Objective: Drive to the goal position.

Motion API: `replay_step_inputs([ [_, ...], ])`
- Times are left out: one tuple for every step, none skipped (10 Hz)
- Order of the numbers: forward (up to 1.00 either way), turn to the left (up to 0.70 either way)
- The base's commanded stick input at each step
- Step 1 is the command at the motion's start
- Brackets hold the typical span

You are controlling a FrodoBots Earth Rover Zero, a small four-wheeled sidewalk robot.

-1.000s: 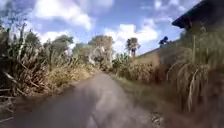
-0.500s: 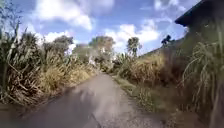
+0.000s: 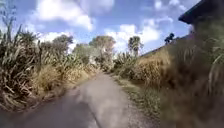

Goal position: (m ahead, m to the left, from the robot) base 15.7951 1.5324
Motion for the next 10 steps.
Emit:
replay_step_inputs([
  [0.7, -0.01],
  [0.7, -0.01],
  [0.7, -0.01],
  [0.7, -0.01],
  [0.7, -0.01],
  [0.7, -0.01],
  [0.7, -0.01],
  [0.7, -0.01],
  [0.7, -0.01],
  [0.7, -0.01],
])
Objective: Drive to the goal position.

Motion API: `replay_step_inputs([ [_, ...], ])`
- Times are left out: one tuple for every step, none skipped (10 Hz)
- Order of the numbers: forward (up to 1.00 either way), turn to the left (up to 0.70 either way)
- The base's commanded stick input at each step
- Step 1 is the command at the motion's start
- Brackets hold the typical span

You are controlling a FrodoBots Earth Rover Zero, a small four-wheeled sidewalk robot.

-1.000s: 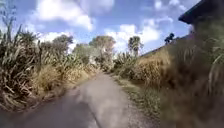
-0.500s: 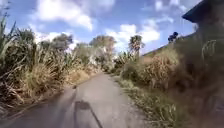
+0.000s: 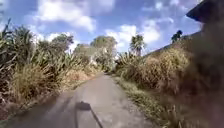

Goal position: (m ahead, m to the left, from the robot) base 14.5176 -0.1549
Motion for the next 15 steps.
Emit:
replay_step_inputs([
  [0.7, -0.01],
  [0.7, -0.01],
  [0.7, -0.01],
  [0.7, -0.01],
  [0.7, -0.01],
  [0.7, -0.01],
  [0.7, -0.01],
  [0.7, -0.01],
  [0.7, -0.01],
  [0.7, -0.01],
  [0.7, -0.01],
  [0.7, -0.01],
  [0.7, -0.01],
  [0.7, -0.01],
  [0.7, -0.01],
])
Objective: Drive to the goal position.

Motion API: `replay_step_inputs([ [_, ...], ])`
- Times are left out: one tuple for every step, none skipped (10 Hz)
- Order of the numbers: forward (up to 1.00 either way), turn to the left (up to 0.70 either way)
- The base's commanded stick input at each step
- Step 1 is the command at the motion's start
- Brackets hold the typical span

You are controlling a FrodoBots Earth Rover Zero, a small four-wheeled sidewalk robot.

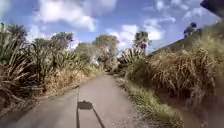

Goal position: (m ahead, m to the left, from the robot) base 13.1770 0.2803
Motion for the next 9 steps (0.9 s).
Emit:
replay_step_inputs([
  [0.7, -0.01],
  [0.7, -0.01],
  [0.7, -0.01],
  [0.7, -0.01],
  [0.7, -0.01],
  [0.7, -0.01],
  [0.7, -0.01],
  [0.7, -0.01],
  [0.7, -0.01],
])
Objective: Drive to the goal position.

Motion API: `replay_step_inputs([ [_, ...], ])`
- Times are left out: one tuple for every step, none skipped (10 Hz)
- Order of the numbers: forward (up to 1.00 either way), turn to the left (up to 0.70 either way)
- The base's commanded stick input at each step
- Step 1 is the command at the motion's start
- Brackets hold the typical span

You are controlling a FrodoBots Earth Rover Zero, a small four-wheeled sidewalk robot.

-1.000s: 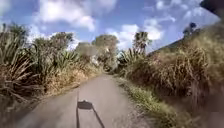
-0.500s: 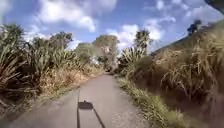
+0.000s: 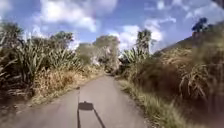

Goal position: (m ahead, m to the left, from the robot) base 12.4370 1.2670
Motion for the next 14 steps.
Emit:
replay_step_inputs([
  [0.7, -0.01],
  [0.7, -0.01],
  [0.7, -0.01],
  [0.7, -0.01],
  [0.7, -0.01],
  [0.7, -0.01],
  [0.7, -0.01],
  [0.7, -0.01],
  [0.7, -0.01],
  [0.7, -0.01],
  [0.7, -0.01],
  [0.7, -0.01],
  [0.7, -0.01],
  [0.7, -0.01],
])
